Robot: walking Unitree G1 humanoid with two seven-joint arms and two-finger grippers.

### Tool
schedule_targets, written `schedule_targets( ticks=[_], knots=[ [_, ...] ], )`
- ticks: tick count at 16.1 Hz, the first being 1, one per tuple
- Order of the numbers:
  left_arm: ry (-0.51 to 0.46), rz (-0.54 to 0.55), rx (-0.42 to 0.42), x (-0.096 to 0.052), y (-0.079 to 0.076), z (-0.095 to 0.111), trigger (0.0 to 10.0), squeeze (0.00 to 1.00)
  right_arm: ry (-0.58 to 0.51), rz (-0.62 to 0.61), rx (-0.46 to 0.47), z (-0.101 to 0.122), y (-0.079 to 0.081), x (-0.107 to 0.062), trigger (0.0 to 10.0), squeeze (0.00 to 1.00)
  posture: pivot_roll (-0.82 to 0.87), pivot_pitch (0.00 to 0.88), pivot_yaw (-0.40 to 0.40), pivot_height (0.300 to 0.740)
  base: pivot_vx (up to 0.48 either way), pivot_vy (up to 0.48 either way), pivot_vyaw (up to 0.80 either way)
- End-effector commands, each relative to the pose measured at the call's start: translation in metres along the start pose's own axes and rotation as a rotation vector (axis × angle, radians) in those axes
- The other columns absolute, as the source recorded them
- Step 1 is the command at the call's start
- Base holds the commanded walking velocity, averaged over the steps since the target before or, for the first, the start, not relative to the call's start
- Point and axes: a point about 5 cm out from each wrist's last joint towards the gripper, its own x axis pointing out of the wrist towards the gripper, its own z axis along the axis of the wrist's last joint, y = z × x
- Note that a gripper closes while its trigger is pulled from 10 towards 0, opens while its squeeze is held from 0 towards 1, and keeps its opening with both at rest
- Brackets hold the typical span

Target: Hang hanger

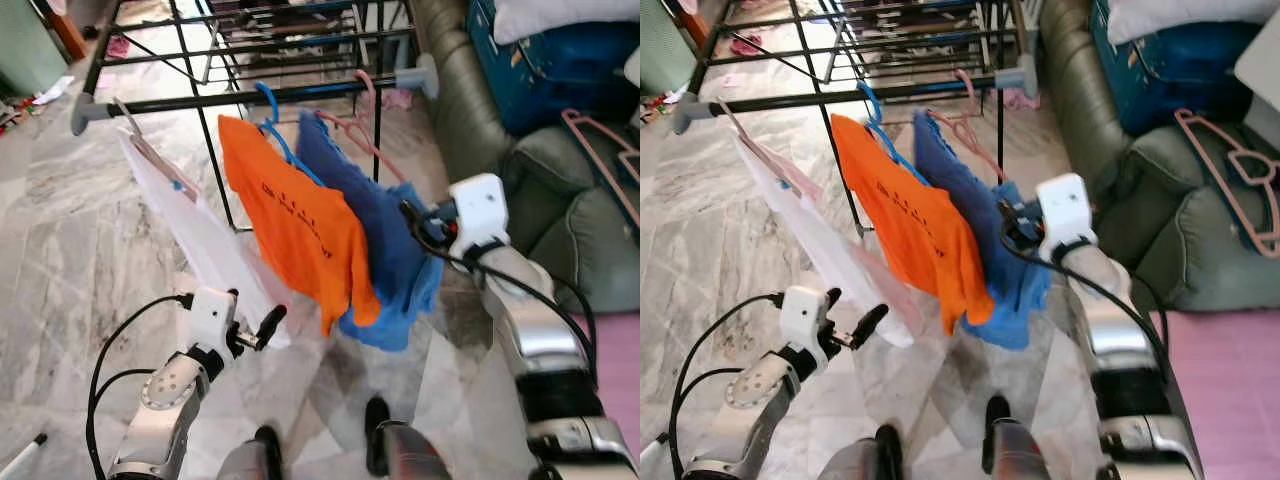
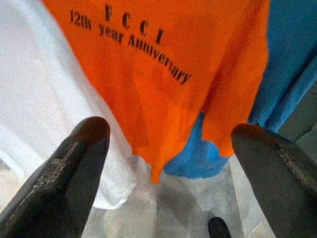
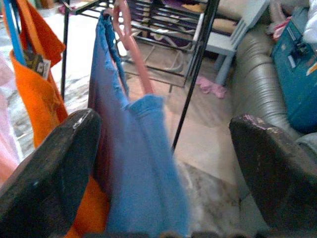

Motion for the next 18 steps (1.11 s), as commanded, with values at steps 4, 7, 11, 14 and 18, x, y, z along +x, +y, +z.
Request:
schedule_targets(
  ticks=[4,7,11,14,18],
  knots=[
    [-0.024,0.006,-0.017,-0.004,-0.001,0.005,10.0,0.0,0.008,0.036,0.057,-0.013,0.018,-0.008,10.0,0.0,-0.07,0.269,0.07,0.74,0.14,0.196,0.0],
    [-0.013,-0.007,-0.021,-0.002,-0.005,0.002,10.0,0.0,0.055,0.017,0.067,-0.032,0.019,-0.026,10.0,0.0,-0.1,0.266,0.071,0.74,0.277,0.394,0.0],
    [0.017,-0.002,-0.021,0.006,-0.006,-0.001,10.0,0.0,0.078,-0.024,0.054,-0.04,0.012,-0.039,10.0,0.0,-0.13,0.254,0.073,0.74,0.062,0.178,0.0],
    [0.03,-0.001,-0.03,0.008,-0.008,-0.003,10.0,0.0,0.08,-0.024,0.046,-0.039,0.015,-0.041,10.0,0.0,-0.13,0.25,0.07,0.74,0.0,0.0,0.0],
    [0.019,-0.014,-0.041,0.01,-0.012,-0.004,10.0,0.0,0.085,-0.07,-0.019,-0.036,0.012,-0.042,10.0,0.0,-0.13,0.246,0.064,0.74,0.0,0.0,0.0]
  ],
)
